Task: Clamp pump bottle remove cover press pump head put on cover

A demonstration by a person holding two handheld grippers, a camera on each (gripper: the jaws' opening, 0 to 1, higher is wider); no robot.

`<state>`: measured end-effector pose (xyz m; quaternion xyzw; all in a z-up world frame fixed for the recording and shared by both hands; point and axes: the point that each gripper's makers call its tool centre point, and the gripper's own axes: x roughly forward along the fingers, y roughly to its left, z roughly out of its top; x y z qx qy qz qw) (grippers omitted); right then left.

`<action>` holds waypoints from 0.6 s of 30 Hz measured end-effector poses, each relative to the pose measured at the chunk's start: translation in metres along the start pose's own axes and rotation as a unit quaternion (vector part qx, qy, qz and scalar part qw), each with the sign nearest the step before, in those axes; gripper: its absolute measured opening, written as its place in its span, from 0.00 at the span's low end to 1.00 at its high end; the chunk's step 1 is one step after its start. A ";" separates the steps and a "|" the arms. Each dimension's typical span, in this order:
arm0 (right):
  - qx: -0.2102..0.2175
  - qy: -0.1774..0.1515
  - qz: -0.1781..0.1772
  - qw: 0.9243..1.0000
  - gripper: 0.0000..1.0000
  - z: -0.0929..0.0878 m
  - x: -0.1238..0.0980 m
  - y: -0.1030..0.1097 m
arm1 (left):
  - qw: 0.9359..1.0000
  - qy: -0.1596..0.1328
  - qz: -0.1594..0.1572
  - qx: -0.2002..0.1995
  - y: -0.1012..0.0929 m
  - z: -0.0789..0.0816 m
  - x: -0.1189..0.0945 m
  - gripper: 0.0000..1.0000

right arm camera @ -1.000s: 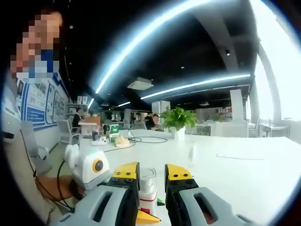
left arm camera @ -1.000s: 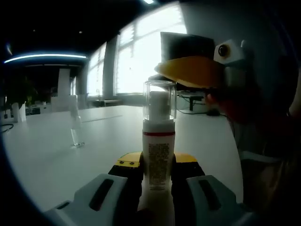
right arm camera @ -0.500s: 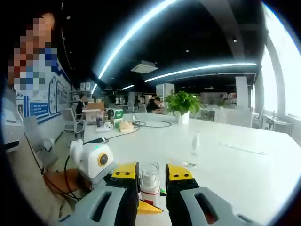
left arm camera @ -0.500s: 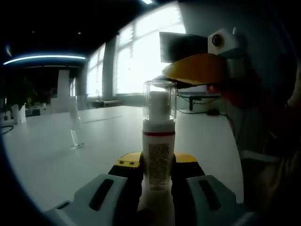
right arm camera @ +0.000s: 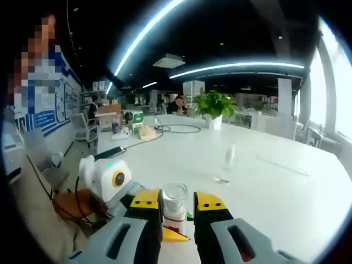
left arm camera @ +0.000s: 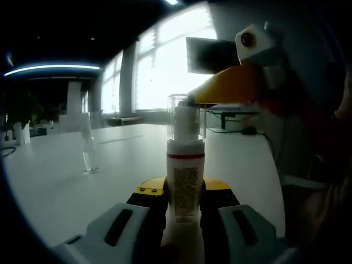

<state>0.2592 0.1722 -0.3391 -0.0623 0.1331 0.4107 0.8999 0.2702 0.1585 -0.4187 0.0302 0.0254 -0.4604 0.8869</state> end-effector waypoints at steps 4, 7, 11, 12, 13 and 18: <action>0.012 0.007 0.005 1.000 0.13 -0.001 0.001 0.004 | 1.000 0.000 0.002 0.000 0.001 0.000 0.000 0.14; 0.016 0.010 -0.003 1.000 0.13 -0.001 0.001 0.004 | 1.000 0.000 0.003 0.000 0.001 0.000 0.000 0.14; 0.025 0.013 -0.025 0.999 0.13 -0.002 0.002 0.004 | 1.000 0.001 0.004 -0.001 0.002 0.000 0.000 0.14; 0.027 0.014 -0.032 0.999 0.13 -0.002 0.002 0.005 | 1.000 0.001 0.005 -0.001 0.002 0.000 -0.001 0.14; 0.030 0.016 -0.037 0.999 0.13 -0.002 0.001 0.003 | 1.000 0.001 0.005 -0.002 0.002 0.000 -0.001 0.14; 0.030 0.024 -0.080 0.996 0.13 -0.003 0.003 0.004 | 1.000 0.001 0.008 -0.001 0.003 -0.001 -0.001 0.14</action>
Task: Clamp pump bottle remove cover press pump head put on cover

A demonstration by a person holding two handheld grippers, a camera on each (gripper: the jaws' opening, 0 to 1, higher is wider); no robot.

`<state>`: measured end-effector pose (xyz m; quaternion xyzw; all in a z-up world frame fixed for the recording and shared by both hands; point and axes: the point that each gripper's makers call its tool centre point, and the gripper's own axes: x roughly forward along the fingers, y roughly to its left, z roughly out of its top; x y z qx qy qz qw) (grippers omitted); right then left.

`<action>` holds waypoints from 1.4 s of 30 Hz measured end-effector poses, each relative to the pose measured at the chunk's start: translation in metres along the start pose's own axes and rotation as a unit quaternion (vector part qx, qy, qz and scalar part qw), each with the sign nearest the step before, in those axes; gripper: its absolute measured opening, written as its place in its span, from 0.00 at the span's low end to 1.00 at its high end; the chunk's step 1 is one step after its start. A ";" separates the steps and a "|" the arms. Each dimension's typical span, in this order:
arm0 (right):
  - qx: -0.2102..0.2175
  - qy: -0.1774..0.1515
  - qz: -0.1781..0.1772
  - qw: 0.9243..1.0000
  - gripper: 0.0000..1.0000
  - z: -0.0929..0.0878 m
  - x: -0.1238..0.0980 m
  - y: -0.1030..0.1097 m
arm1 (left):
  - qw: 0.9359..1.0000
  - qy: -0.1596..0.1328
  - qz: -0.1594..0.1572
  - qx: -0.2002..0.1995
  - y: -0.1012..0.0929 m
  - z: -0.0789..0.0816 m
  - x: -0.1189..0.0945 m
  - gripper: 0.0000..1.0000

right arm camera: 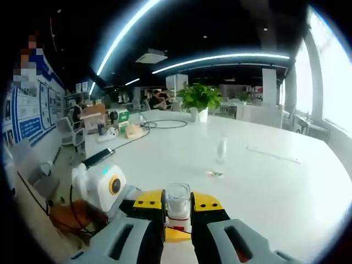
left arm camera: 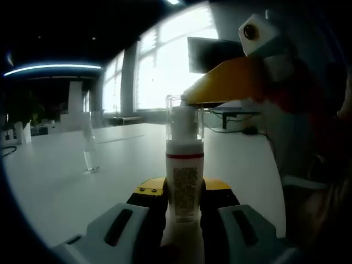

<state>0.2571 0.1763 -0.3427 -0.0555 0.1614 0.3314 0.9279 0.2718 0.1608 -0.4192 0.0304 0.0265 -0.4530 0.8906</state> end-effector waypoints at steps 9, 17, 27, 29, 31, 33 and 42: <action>-0.003 0.000 -0.014 1.000 0.12 0.000 0.000 0.000 | 1.000 0.001 0.002 0.002 0.000 0.000 0.000 0.14; 0.002 0.002 -0.004 1.000 0.12 0.000 0.000 0.000 | 1.000 0.001 0.003 0.001 -0.001 -0.001 0.000 0.14; -0.008 0.020 0.004 1.000 0.13 0.000 0.000 0.002 | 1.000 0.001 0.001 0.004 -0.002 0.000 0.000 0.14; -0.011 0.023 0.005 1.000 0.13 0.000 -0.001 0.002 | 1.000 0.001 0.000 0.004 -0.002 0.000 0.000 0.14; -0.014 0.022 0.006 1.000 0.13 0.000 -0.001 0.002 | 1.000 0.001 0.000 0.004 -0.002 0.000 0.000 0.14; -0.016 0.020 0.006 1.000 0.13 0.000 -0.001 0.001 | 1.000 0.001 0.000 0.004 -0.002 0.000 0.001 0.14; -0.017 -0.017 0.021 0.999 0.17 0.015 -0.006 0.009 | 1.000 0.001 -0.002 0.004 -0.002 0.000 0.001 0.14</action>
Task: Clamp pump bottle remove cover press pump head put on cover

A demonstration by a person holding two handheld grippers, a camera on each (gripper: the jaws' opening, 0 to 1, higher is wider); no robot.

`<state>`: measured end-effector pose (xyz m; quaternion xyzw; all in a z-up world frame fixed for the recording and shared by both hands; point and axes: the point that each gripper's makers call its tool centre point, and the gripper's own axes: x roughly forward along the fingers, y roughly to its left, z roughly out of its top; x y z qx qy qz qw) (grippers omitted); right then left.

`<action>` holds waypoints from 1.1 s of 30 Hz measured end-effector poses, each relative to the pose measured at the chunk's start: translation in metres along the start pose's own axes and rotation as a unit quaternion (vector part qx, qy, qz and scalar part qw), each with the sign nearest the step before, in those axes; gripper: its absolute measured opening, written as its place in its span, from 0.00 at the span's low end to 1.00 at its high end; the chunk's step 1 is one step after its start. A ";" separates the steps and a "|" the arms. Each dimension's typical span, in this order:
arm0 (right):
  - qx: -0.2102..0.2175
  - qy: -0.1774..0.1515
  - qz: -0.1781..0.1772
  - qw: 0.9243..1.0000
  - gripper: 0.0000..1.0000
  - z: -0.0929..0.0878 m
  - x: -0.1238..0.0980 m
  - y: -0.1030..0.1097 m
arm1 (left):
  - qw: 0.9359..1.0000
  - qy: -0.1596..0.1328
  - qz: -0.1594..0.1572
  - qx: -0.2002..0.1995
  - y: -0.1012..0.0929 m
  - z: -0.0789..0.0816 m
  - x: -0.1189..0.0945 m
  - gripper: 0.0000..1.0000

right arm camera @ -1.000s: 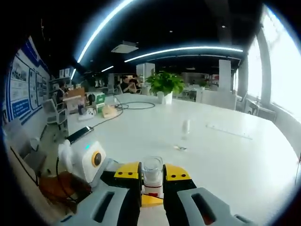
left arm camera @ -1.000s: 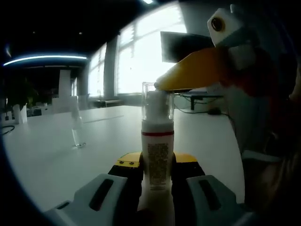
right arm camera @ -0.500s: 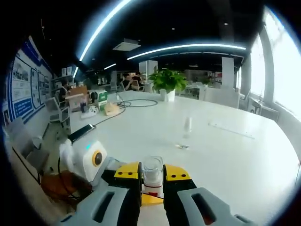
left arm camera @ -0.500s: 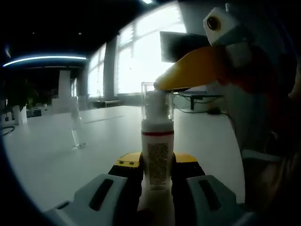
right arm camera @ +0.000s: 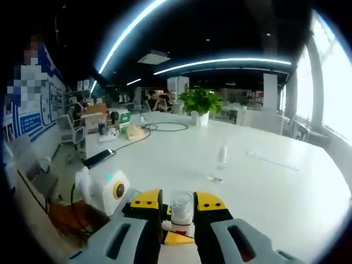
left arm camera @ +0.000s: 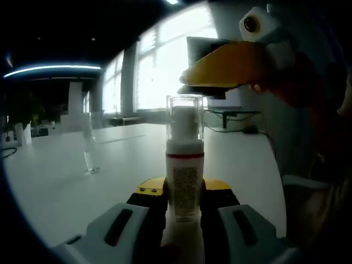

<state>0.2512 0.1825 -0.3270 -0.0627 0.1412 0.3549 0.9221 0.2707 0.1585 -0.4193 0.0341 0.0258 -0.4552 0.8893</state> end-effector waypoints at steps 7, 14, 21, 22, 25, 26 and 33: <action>-0.009 -0.014 0.000 1.000 0.15 0.008 -0.005 0.001 | 1.000 0.000 0.000 -0.001 0.000 0.000 0.000 0.14; -0.013 -0.043 -0.003 0.999 0.02 0.020 -0.014 -0.009 | 1.000 0.000 0.000 -0.001 0.000 -0.001 0.000 0.14; -0.031 -0.050 -0.008 0.998 0.00 0.020 -0.019 -0.015 | 1.000 0.000 -0.001 -0.001 0.000 -0.001 0.000 0.14; -0.030 -0.049 -0.008 0.998 0.00 0.020 -0.019 -0.016 | 1.000 0.000 -0.001 -0.001 0.000 -0.001 0.001 0.14; -0.030 -0.048 -0.011 0.998 0.00 0.020 -0.021 -0.017 | 1.000 0.000 -0.001 -0.002 0.001 -0.002 0.000 0.14; -0.031 -0.050 -0.012 0.998 0.00 0.020 -0.022 -0.018 | 1.000 0.000 -0.002 -0.003 0.000 -0.001 0.000 0.14; -0.034 -0.062 -0.016 0.997 0.00 0.016 -0.028 -0.021 | 1.000 0.000 -0.001 -0.001 -0.002 0.000 -0.001 0.14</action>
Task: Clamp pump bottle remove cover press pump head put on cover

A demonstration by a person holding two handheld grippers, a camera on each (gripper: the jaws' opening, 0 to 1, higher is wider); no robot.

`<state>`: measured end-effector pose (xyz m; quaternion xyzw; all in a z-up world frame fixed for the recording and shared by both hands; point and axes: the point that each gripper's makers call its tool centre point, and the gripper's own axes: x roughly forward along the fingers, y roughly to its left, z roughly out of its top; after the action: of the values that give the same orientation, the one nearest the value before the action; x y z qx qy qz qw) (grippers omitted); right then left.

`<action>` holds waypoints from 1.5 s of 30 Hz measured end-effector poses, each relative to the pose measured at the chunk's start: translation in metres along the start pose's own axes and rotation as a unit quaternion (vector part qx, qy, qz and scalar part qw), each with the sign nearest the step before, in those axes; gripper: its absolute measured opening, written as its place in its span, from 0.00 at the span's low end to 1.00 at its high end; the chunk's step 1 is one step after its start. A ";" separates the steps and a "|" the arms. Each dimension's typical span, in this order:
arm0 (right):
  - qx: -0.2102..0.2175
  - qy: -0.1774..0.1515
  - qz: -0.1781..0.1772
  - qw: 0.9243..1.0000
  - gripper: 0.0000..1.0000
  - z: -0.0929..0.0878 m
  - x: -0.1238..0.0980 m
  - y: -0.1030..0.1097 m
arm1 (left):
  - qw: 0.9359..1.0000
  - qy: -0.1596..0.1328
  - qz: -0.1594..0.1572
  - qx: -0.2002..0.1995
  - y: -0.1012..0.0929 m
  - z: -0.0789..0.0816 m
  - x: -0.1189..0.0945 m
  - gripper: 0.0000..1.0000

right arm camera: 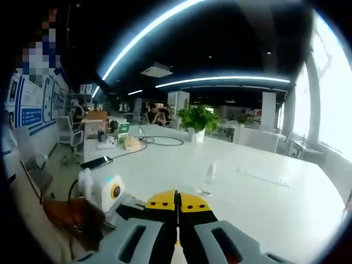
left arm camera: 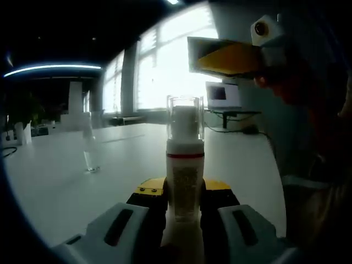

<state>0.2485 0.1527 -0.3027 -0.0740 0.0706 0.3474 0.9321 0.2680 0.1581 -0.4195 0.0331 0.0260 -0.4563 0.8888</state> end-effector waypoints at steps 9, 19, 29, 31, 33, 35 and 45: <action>-0.006 -0.017 -0.005 1.000 0.00 0.002 -0.010 -0.008 | 1.000 0.000 -0.002 0.000 -0.001 0.000 0.000 0.14; -0.011 -0.029 -0.004 1.000 0.00 0.004 -0.020 -0.013 | 1.000 0.000 -0.002 -0.001 0.000 0.000 0.000 0.14; -0.010 -0.038 -0.012 0.999 0.00 0.001 -0.028 -0.021 | 1.000 0.000 -0.002 -0.001 -0.001 0.001 0.000 0.14; -0.010 -0.042 -0.014 0.999 0.00 0.001 -0.029 -0.024 | 1.000 0.001 -0.001 -0.001 -0.002 0.001 0.000 0.14; -0.007 -0.044 -0.015 0.999 0.00 0.000 -0.030 -0.026 | 1.000 0.001 -0.001 -0.001 -0.001 0.001 0.000 0.14; -0.005 -0.047 -0.012 0.999 0.00 -0.001 -0.032 -0.027 | 1.000 0.001 -0.001 -0.001 -0.001 0.001 0.000 0.14; -0.002 -0.058 -0.011 0.998 0.00 -0.010 -0.037 -0.036 | 1.000 0.001 0.003 -0.001 0.002 0.000 0.000 0.14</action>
<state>0.2440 0.1006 -0.3025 -0.0567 0.0143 0.3406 0.9384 0.2693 0.1592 -0.4191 0.0327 0.0275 -0.4538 0.8901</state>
